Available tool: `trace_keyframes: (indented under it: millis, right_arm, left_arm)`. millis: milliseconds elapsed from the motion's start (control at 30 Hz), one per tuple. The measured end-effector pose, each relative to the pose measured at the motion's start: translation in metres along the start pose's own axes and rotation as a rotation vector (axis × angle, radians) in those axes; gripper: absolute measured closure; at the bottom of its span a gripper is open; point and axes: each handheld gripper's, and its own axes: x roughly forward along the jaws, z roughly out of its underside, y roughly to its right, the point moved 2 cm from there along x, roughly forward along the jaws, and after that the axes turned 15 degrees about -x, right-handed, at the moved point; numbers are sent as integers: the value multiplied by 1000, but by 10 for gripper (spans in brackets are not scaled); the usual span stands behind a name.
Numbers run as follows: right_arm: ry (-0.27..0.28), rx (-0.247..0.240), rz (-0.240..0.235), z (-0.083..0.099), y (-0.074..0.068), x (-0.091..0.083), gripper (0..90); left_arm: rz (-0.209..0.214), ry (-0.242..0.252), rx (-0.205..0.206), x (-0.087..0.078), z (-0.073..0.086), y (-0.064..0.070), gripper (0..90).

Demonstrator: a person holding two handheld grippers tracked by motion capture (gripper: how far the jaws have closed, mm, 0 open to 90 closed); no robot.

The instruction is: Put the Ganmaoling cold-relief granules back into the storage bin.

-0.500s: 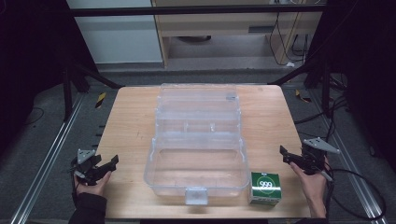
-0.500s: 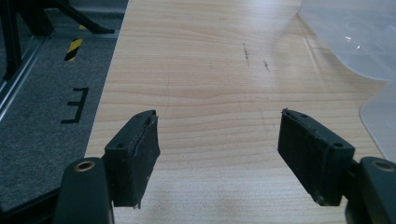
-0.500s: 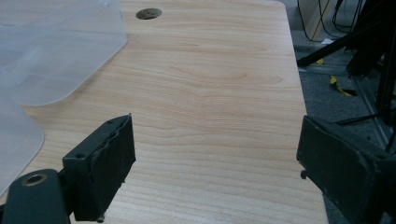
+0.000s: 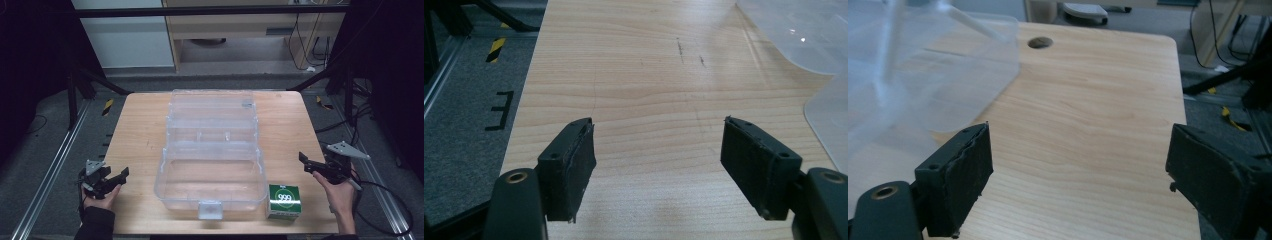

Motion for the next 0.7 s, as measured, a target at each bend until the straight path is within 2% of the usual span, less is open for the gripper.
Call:
trace_keyframes:
  millis: [167, 333, 367, 500, 533, 700]
  right_arm:
    - [45, -20, -33, -18, -7, -4, 120]
    - [66, -40, -58, -32, -10, -5, 118]
    - [75, -57, -68, -38, -12, -5, 116]
    - [81, -86, -85, -47, -14, -8, 112]
    - [86, -105, -99, -53, -16, -11, 108]
    - [78, -141, -138, -61, -19, -16, 105]
  left_arm:
    - [5, -24, 14, 5, 2, 2, 286]
    - [5, -28, 12, 5, 2, 2, 282]
    - [6, -31, 12, 5, 3, 2, 282]
    - [3, -36, 21, 6, 3, 2, 280]
    - [4, -40, 24, 6, 4, 3, 279]
    - [3, -50, 33, 7, 4, 4, 276]
